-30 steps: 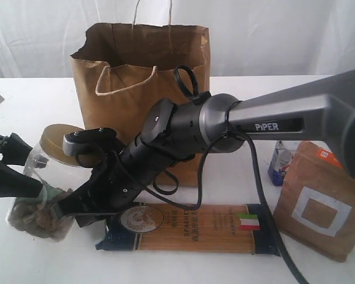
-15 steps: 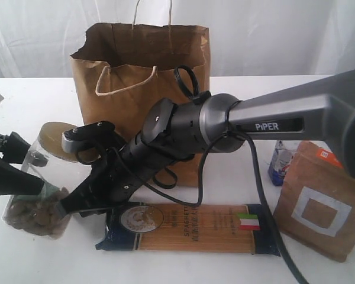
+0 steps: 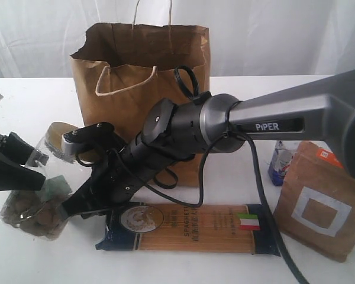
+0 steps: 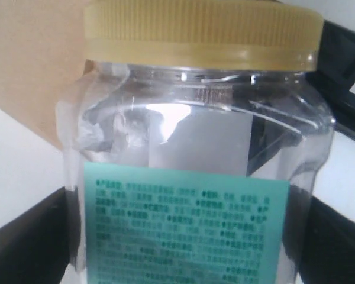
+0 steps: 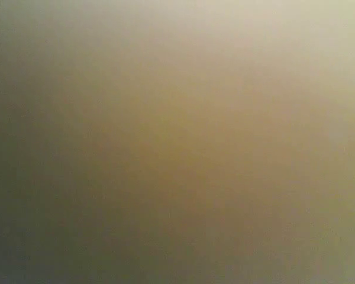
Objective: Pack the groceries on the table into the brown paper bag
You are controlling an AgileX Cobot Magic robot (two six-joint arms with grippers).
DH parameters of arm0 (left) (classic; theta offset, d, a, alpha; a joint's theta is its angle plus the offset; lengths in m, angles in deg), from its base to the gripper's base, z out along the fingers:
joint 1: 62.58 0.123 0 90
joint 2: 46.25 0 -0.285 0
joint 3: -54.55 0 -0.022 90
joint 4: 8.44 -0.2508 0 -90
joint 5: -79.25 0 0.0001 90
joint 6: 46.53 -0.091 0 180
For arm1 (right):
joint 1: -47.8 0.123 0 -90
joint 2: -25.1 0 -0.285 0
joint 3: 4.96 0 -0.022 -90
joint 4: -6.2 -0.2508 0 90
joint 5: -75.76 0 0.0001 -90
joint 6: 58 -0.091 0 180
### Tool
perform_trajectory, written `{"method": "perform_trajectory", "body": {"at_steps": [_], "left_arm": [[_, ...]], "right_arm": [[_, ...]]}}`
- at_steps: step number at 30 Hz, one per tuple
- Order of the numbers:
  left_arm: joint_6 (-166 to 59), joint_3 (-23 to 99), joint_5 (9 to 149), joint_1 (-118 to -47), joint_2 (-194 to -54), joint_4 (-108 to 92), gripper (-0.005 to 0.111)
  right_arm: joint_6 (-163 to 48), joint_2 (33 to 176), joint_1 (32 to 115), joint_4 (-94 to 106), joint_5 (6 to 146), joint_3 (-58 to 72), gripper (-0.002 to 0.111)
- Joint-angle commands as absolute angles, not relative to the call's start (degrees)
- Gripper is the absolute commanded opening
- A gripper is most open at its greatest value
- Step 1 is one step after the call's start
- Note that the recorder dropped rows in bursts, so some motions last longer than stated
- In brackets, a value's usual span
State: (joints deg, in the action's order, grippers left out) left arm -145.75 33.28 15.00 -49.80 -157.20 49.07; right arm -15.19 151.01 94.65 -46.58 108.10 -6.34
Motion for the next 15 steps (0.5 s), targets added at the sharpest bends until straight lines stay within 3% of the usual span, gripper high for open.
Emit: {"method": "perform_trajectory", "body": {"at_steps": [1,8,11,15], "left_arm": [[-145.47,33.08,9.29,-50.05,-156.79,51.02,0.002],[-145.34,33.08,9.29,-50.05,-156.69,54.83,0.0],[-145.67,33.08,9.29,-49.92,-153.67,54.93,0.0],[-145.29,33.08,9.29,-45.65,-152.64,55.28,0.0]], "right_arm": [[-14.58,150.63,94.76,-47.98,107.53,-6.31,0.0],[-16.14,150.52,94.64,-39.94,108.43,-6.31,0.0],[-30.31,149.82,94.64,-29.32,109.01,-6.31,0.0],[-31.7,145.56,94.64,-26.23,108.85,-6.31,0.0]]}}
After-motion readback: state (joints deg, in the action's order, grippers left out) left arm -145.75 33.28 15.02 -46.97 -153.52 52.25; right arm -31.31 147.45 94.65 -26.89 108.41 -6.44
